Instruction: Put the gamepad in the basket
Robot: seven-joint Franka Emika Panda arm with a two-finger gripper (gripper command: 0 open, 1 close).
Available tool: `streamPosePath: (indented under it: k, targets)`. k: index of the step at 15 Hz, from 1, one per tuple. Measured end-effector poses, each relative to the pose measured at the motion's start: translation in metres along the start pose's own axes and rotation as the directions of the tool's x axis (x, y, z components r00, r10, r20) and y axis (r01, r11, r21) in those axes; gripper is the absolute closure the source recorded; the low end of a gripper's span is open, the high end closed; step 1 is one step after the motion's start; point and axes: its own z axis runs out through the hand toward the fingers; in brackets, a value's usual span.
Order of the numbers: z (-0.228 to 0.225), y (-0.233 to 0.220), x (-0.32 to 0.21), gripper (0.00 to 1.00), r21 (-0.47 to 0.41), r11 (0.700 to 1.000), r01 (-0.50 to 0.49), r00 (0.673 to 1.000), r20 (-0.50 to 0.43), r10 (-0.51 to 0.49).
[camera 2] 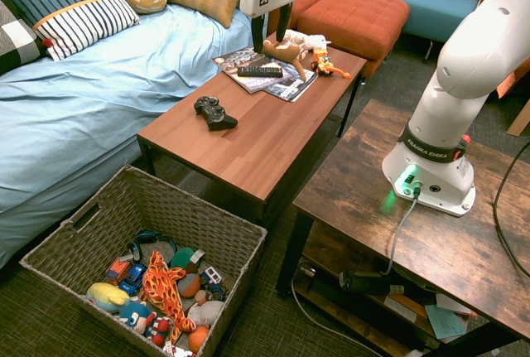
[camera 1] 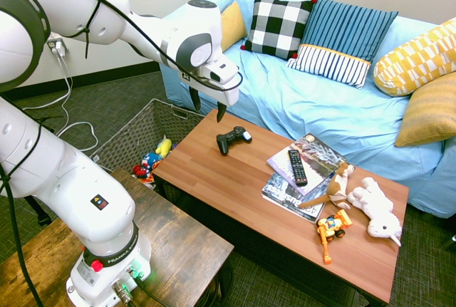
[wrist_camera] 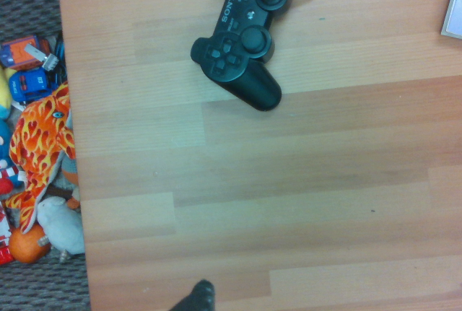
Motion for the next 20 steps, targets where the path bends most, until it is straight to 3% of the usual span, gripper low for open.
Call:
streamPosePath:
  k: [4, 8, 14, 20]
  targets:
    - [0.011, -0.013, 0.004, 0.0, 0.012, 1.0, -0.009, 1.0, -0.021, 0.01]
    - [0.048, -0.058, 0.024, 0.0, -0.008, 0.992, -0.122, 0.992, -0.02, 0.122]
    - [0.106, -0.125, 0.051, 0.0, -0.029, 0.953, -0.302, 0.953, 0.004, 0.303]
    - [0.179, -0.159, 0.084, 0.0, -0.047, 0.932, -0.36, 0.933, -0.016, 0.36]
